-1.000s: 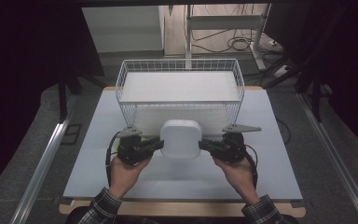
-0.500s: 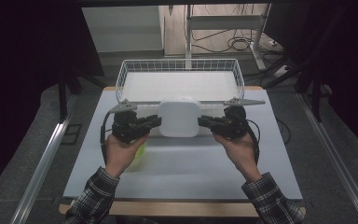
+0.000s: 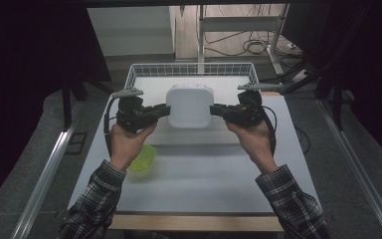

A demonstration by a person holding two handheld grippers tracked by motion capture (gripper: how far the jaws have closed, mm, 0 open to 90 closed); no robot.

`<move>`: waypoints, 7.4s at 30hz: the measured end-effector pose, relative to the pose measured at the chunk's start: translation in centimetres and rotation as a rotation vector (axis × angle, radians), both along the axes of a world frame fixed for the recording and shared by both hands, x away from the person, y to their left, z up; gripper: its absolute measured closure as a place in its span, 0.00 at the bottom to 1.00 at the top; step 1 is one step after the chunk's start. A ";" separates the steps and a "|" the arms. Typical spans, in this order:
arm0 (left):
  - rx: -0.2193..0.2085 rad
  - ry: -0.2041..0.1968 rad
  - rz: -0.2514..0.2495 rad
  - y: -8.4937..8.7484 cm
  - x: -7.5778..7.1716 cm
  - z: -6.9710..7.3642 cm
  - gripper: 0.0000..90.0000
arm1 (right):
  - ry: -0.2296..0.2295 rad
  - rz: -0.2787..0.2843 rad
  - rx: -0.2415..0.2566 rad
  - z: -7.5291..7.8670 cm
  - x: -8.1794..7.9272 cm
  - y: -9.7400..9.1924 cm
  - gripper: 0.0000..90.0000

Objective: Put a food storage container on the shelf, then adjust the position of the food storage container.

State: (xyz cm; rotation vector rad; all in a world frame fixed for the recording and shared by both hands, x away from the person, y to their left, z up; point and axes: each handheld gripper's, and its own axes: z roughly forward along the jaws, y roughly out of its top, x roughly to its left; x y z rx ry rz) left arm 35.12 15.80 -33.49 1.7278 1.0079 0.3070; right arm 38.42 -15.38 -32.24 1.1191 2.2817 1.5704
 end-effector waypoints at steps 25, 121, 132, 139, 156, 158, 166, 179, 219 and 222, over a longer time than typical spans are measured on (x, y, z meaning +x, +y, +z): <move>-0.002 -0.028 -0.016 0.1 2.5 0.6 0.77 | -0.074 -0.044 -0.041 1.4 1.9 1.2 0.78; 0.095 -0.060 -0.033 -2.1 4.9 -1.5 1.00 | -0.149 -0.035 -0.134 -1.7 3.6 2.3 0.99; 0.137 -0.115 -0.066 -1.9 1.7 -2.0 0.77 | -0.166 0.005 -0.104 -2.1 1.6 1.4 0.87; 0.173 -0.124 -0.101 -1.4 -0.8 -3.8 0.54 | -0.178 0.031 -0.117 -3.4 -0.4 0.6 0.62; 0.187 -0.098 -0.149 -0.8 -4.8 -9.6 0.25 | -0.185 0.039 -0.172 -8.9 -3.4 -1.3 0.25; 0.188 -0.104 -0.157 -0.8 -5.3 -10.4 0.20 | -0.187 0.045 -0.170 -9.5 -3.5 -1.5 0.21; 0.200 -0.111 -0.146 -0.6 -7.2 -12.5 0.08 | -0.148 0.071 -0.167 -11.7 -4.6 -1.9 0.09; 0.251 -0.115 -0.165 -1.7 -9.7 -15.6 0.08 | -0.152 0.101 -0.215 -14.8 -7.1 -2.8 0.05; 0.260 -0.023 -0.036 2.6 -6.5 -14.2 0.72 | -0.107 0.155 -0.284 -17.6 -8.1 -3.5 0.05; 0.262 -0.017 0.000 4.0 -5.8 -14.1 0.84 | -0.107 0.153 -0.280 -17.6 -8.1 -3.5 0.05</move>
